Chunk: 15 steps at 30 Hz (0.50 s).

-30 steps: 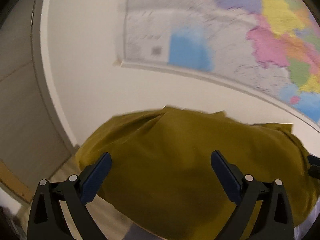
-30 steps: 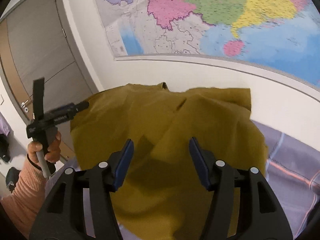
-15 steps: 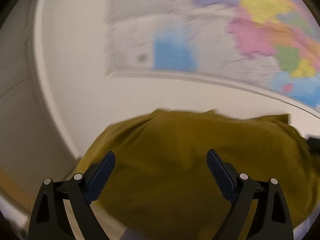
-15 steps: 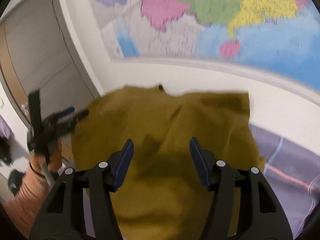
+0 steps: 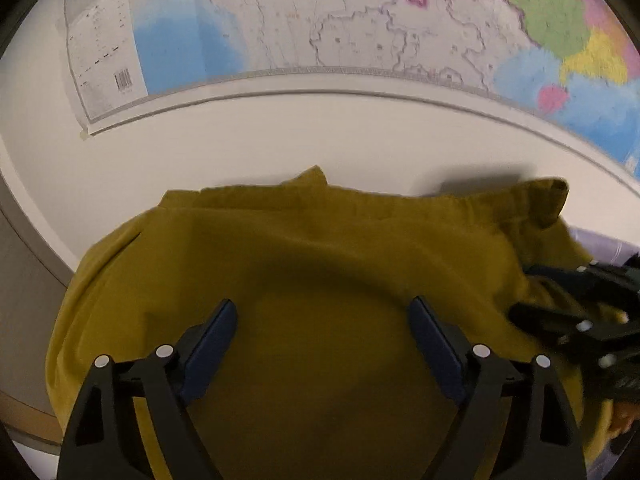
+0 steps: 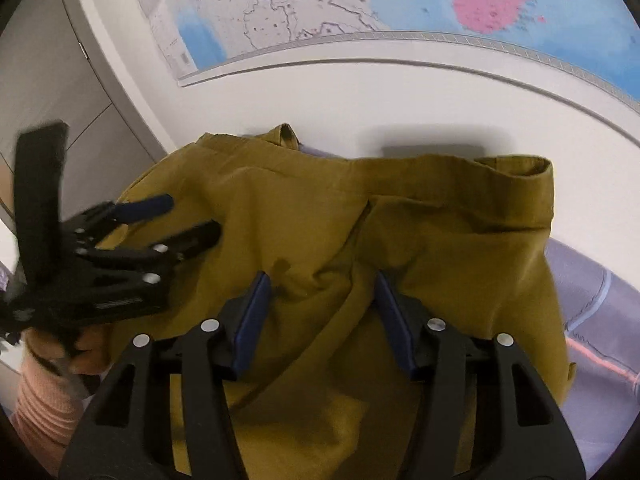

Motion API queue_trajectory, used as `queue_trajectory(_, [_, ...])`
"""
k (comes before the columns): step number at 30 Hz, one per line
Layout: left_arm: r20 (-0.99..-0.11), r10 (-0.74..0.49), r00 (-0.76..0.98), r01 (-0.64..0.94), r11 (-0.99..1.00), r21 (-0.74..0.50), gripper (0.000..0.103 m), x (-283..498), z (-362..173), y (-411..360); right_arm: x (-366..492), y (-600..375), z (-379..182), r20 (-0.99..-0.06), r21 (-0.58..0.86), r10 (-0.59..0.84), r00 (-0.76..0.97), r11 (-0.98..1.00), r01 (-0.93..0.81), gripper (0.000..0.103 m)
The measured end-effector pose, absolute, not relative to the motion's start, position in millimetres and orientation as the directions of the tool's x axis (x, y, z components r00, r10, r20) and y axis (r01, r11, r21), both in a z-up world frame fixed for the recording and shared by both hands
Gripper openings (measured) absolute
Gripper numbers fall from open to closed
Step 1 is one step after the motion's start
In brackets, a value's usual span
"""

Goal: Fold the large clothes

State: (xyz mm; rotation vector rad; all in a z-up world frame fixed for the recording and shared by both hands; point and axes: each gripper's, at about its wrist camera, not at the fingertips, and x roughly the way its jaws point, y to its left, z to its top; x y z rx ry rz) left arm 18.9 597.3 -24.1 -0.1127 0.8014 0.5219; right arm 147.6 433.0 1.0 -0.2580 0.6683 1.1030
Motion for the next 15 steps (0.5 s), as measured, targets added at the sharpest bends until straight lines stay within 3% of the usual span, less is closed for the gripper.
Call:
queue_trajectory(5, [-0.626,0.439,0.645,-0.505,0.859,0.082,0.086,-20.8,-9.6,587.8,136.5,409.8,16.1,-0.528,0.184,0.809,0.257,0.404,-0.896,0.061])
queue_trajectory(10, [-0.560,0.500,0.661,-0.575,0.816,0.049,0.086,-73.1,5.0,606.7,119.8,378.3,13.8,-0.466,0.186,0.850,0.248,0.368,-0.911,0.062])
queue_trajectory(15, [-0.584,0.492,0.646,-0.601,0.799,0.009,0.086,-101.5,-4.3,632.8,97.5,358.8,2.8,-0.440,0.160,0.866,0.235,0.334,-0.929,0.062])
